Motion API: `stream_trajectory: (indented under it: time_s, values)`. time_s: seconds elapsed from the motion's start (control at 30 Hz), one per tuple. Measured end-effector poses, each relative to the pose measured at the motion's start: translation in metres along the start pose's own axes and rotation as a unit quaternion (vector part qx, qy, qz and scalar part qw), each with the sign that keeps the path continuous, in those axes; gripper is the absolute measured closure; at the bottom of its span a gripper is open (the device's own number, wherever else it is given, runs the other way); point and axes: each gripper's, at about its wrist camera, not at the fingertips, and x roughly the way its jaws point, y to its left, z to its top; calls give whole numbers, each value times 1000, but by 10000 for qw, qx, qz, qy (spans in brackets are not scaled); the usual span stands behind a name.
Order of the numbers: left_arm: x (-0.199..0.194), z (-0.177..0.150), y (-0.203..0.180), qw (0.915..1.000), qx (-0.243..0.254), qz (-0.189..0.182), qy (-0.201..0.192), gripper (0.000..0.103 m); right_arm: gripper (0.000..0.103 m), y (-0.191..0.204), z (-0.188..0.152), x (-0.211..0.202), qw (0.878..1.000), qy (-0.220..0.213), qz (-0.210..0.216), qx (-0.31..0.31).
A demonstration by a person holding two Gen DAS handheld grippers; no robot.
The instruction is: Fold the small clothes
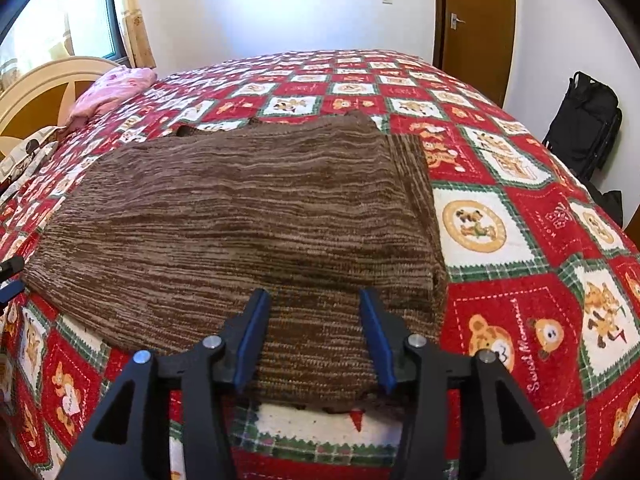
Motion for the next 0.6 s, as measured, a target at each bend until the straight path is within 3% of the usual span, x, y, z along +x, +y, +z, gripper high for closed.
stream_trajectory:
  time_s: [0.17, 0.3, 0.4, 0.5, 0.6]
  values:
    - [4, 6, -3, 9997, -236, -10, 20, 20, 50, 1, 0, -3, 10000, -61, -17, 3]
    - [-1, 8, 0, 9985, -415, -351, -13, 20, 48, -1, 12, -29, 9985, -454, 162, 254]
    - [-4, 6, 0, 9980, -384, -457, -217, 21, 36, 17, 30, -49, 9971, -725, 226, 51]
    - [-2, 5, 2, 9971, -415, -516, -379, 38, 29, 51, 60, -57, 9943, -819, 648, -207]
    - [0, 5, 6, 9975, -430, -408, -383, 39, 29, 94, 96, -44, 9895, -657, 1244, -330]
